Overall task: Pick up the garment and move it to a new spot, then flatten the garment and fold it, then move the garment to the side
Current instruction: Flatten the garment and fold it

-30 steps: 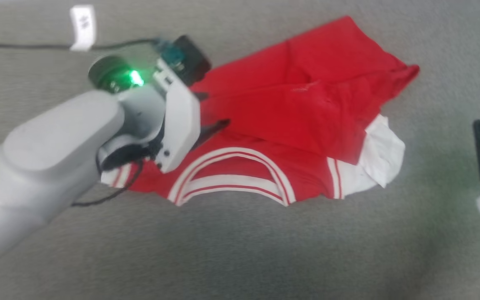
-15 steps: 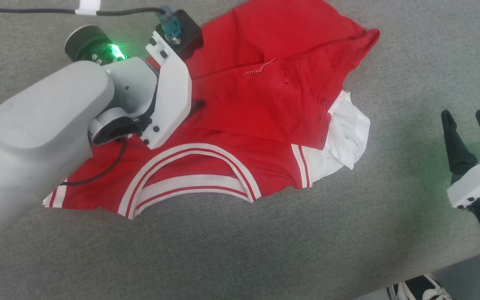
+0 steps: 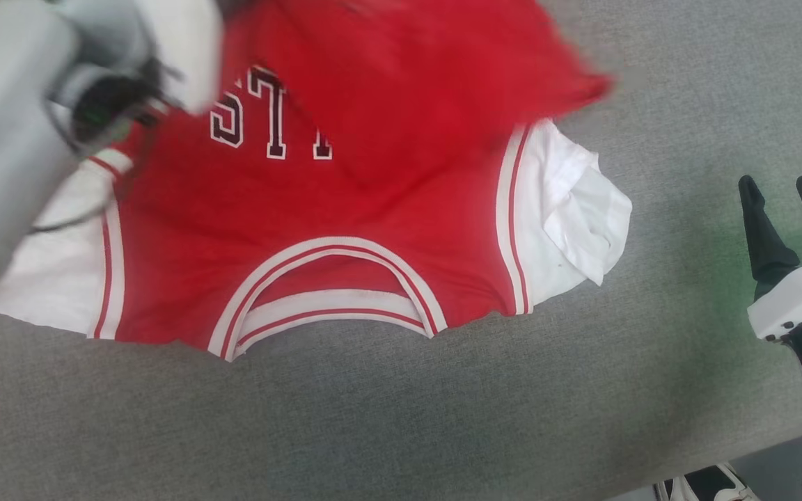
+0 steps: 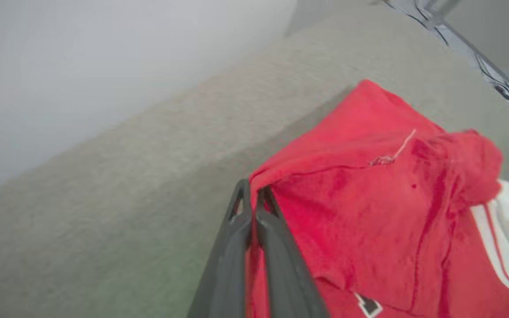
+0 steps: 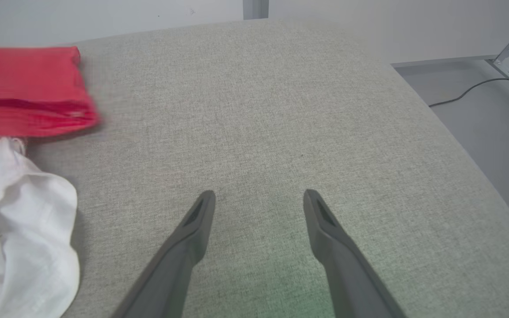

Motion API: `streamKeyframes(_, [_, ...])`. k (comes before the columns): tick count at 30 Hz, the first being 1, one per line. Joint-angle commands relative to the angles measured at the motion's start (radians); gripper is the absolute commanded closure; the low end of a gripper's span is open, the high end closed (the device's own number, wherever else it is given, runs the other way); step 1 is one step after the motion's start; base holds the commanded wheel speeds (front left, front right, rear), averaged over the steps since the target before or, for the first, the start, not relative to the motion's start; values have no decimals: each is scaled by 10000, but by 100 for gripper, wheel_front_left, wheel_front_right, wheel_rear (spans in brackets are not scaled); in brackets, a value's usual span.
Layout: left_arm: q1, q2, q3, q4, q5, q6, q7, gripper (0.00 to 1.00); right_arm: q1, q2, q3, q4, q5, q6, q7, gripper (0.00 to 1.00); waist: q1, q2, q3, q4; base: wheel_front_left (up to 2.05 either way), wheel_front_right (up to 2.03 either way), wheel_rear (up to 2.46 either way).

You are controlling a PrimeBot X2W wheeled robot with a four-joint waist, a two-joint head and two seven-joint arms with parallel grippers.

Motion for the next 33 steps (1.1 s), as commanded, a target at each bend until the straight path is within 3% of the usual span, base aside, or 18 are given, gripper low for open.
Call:
streamKeyframes(1, [-98, 4, 121, 511, -116, -19, -312, 100, -85, -18, 11, -14, -37, 1, -10, 0, 0, 0, -6, 13, 0, 0, 0])
streamKeyframes(8, [-105, -578, 316, 3315, 206, 170, -1645, 100, -39, -211, 16, -189, -78, 1, 182, 0, 0, 0, -59, 155, 0, 0, 0])
streamKeyframes(10, [165, -872, 203, 3795, 161, 60, -1785, 26, -38, -358, 58, -347, -152, 1, 338, 0, 0, 0, -152, 298, 0, 0, 0])
streamKeyframes(11, [199, -954, 212, 3906, 79, 39, -1815, 0, -32, -412, 90, -409, -186, 1, 378, 0, 0, 0, -199, 360, 0, 0, 0])
streamKeyframes(16, [390, -1138, 38, 3756, 220, -17, -2620, 0, 111, -1007, 693, -823, -274, 1, 815, 0, 0, 0, -647, 782, 0, 0, 0])
streamKeyframes(19, [767, -819, -18, 3026, 165, -16, -3511, 0, 228, -1768, 1527, -1153, -272, 1, 1206, 0, 0, 0, -1028, 1129, 0, 0, 0])
streamKeyframes(24, [2011, -428, 153, 2157, 5, -16, -5329, 0, 517, -3577, 3294, -1801, 366, 1, 1819, 0, 0, 0, -1709, 1890, 0, 0, 0])
streamKeyframes(26, [2591, -332, 333, 1879, 60, 4, -5657, 0, 556, -4415, 4038, -2230, 816, 1, 2123, 0, 0, 0, -1887, 2201, 0, 0, 0])
streamKeyframes(28, [3182, -253, 487, 1540, 517, 301, -5780, 0, 623, -5261, 4572, -2563, 1339, 1, 2444, 0, 0, 0, -2014, 2568, 0, 0, 0])
streamKeyframes(33, [5303, -410, 2873, -509, 2025, 1123, -5794, 0, 417, -7112, 5757, -3366, 2399, 1, 3134, 0, 0, 0, -2174, 3488, 0, 0, 0])
